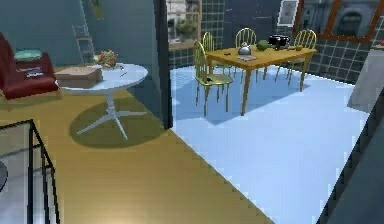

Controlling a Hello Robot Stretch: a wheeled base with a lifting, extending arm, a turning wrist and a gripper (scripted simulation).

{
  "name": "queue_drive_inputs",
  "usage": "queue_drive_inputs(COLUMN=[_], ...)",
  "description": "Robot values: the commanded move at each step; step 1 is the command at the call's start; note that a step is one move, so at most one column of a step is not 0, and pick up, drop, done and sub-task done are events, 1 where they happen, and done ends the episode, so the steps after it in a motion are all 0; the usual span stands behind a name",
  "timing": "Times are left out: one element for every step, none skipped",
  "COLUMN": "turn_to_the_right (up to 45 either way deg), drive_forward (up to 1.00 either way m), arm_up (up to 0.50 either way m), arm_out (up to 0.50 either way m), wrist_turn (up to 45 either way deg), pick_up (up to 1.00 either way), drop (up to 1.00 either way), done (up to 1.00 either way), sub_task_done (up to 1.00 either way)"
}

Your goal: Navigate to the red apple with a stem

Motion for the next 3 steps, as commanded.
queue_drive_inputs(turn_to_the_right=[6.0,0.0,39.0], drive_forward=[0.00,0.45,0.00], arm_up=[0.00,0.00,0.00], arm_out=[0.00,0.00,0.00], wrist_turn=[0.0,0.0,0.0], pick_up=[0.00,0.00,0.00], drop=[0.00,0.00,0.00], done=[0.00,0.00,0.00], sub_task_done=[0.00,0.00,0.00])
